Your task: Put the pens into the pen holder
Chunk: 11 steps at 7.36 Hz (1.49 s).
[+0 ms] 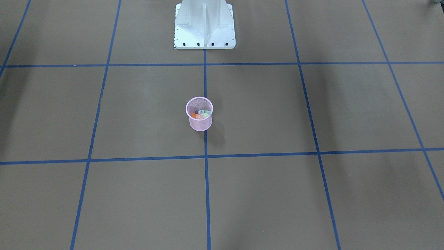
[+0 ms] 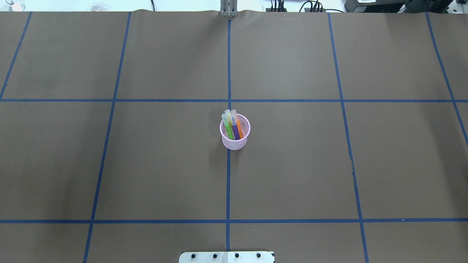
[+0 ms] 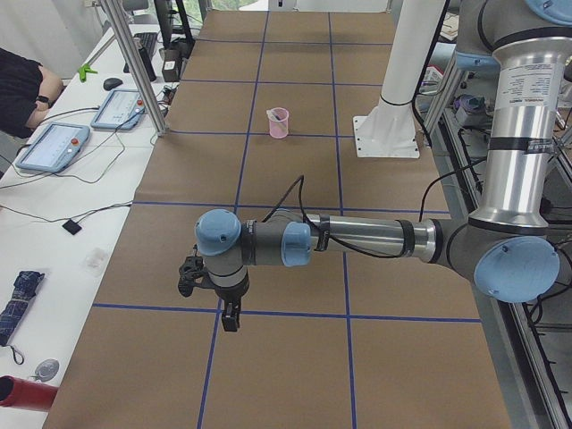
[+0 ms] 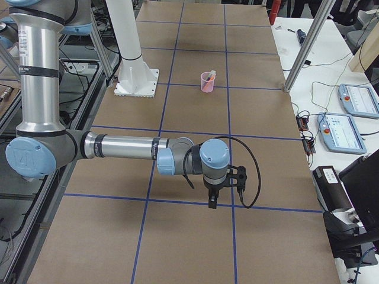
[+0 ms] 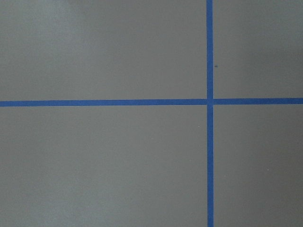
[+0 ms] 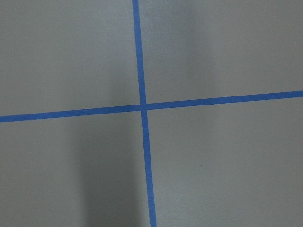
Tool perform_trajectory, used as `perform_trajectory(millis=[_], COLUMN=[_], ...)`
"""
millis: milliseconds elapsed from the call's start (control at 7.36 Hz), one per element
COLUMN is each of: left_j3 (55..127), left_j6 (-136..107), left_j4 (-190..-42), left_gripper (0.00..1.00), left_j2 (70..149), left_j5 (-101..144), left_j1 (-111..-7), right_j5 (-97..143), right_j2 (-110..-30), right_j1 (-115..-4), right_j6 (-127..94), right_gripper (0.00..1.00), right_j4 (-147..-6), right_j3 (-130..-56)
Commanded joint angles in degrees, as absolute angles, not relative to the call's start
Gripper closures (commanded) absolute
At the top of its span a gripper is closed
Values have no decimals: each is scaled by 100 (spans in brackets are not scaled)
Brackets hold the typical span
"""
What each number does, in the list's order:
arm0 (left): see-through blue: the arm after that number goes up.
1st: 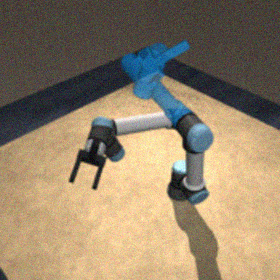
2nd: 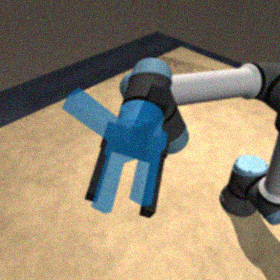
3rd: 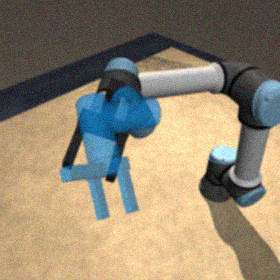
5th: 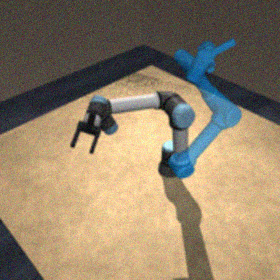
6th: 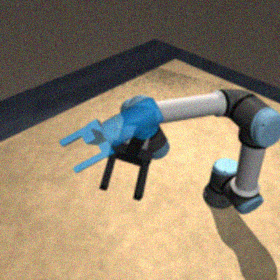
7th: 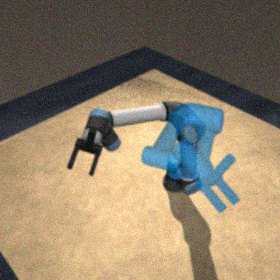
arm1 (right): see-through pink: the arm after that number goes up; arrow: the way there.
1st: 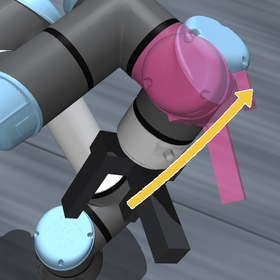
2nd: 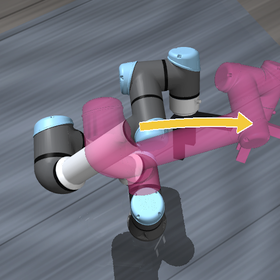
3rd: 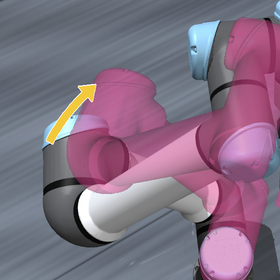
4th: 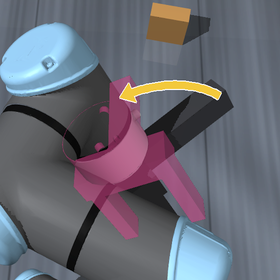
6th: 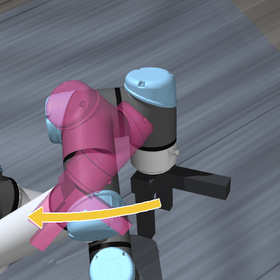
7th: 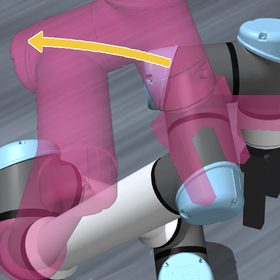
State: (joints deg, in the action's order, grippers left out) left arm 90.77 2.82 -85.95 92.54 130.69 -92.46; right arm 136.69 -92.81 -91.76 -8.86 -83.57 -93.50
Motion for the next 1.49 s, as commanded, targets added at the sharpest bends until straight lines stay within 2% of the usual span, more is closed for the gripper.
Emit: perform_trajectory(millis=[0,1358], left_j3=[9088,9079], left_j6=[255,246], left_j4=[-8596,-8596], left_gripper=[0,0], left_j2=[9264,9246], left_j5=[13069,13078], left_j1=[-9237,-9202], right_j5=[13807,13922], right_j2=[-9185,-9229], right_j1=[-9167,-9132], right_j6=[-1019,-1090], right_gripper=[0,0], right_j4=[-8393,-8358], right_j3=[-9457,-9378])
